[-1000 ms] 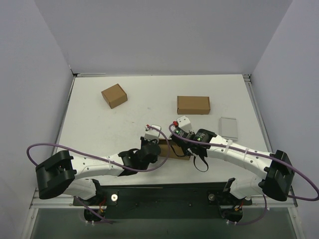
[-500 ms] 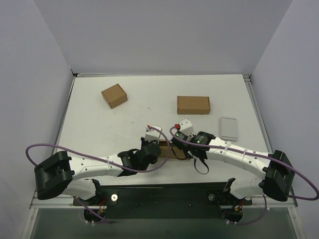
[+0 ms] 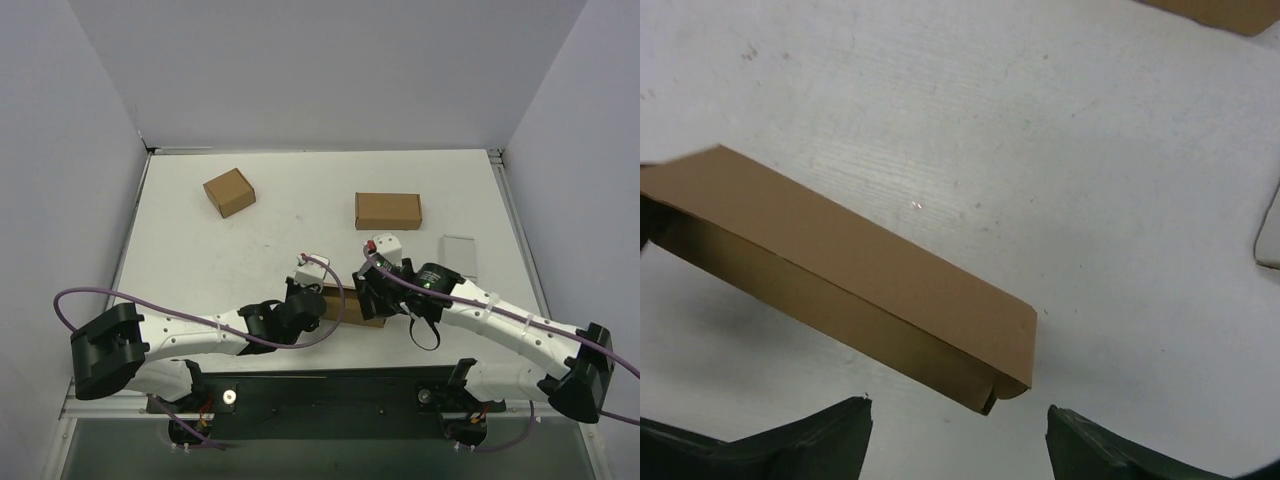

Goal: Fold the paper box

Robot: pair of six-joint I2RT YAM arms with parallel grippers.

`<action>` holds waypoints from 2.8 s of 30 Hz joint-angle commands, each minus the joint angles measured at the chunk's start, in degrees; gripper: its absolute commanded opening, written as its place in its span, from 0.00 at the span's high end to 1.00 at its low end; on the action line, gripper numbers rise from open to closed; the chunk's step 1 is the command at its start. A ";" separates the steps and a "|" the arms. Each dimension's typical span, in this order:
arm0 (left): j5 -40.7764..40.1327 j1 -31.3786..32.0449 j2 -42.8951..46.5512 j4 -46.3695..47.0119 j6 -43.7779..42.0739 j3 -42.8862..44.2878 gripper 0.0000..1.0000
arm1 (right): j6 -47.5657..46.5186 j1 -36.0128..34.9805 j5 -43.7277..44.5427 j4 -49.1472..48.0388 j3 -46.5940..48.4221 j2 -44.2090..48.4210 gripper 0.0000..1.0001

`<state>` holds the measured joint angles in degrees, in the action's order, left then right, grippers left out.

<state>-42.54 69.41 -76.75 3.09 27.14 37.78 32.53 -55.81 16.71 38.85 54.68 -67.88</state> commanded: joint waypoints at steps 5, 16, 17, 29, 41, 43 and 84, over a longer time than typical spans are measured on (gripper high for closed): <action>7.04 1.26 -2.17 -10.91 -0.68 -1.39 1.00 | 2.62 8.86 -6.59 -1.22 1.23 5.91 0.26; 6.42 1.43 -2.17 -11.44 -0.33 -1.31 1.00 | 8.85 17.67 -14.87 -13.10 -10.28 13.20 0.27; 6.42 1.43 -2.18 -11.36 -0.33 -1.31 1.00 | 9.04 17.84 -14.86 -13.27 -10.81 13.64 0.28; 6.86 1.87 -3.58 -11.62 -0.94 0.28 1.00 | 11.67 18.02 -13.90 -15.03 -18.37 15.49 0.37; 11.85 2.93 1.25 -6.97 -9.01 -1.48 0.52 | 12.64 18.11 -12.05 -16.35 -19.43 16.11 0.42; 13.71 2.93 2.74 -5.82 -10.95 -2.09 0.43 | 12.73 18.11 -11.70 -16.44 -19.43 16.37 0.43; 37.27 -11.75 16.38 2.70 -8.94 1.68 0.20 | 11.41 18.11 -9.24 -18.11 -20.48 13.56 0.51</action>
<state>-7.66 58.63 -59.29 1.39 14.33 38.98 44.75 -37.85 5.28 19.11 34.54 -54.02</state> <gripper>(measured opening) 0.838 0.496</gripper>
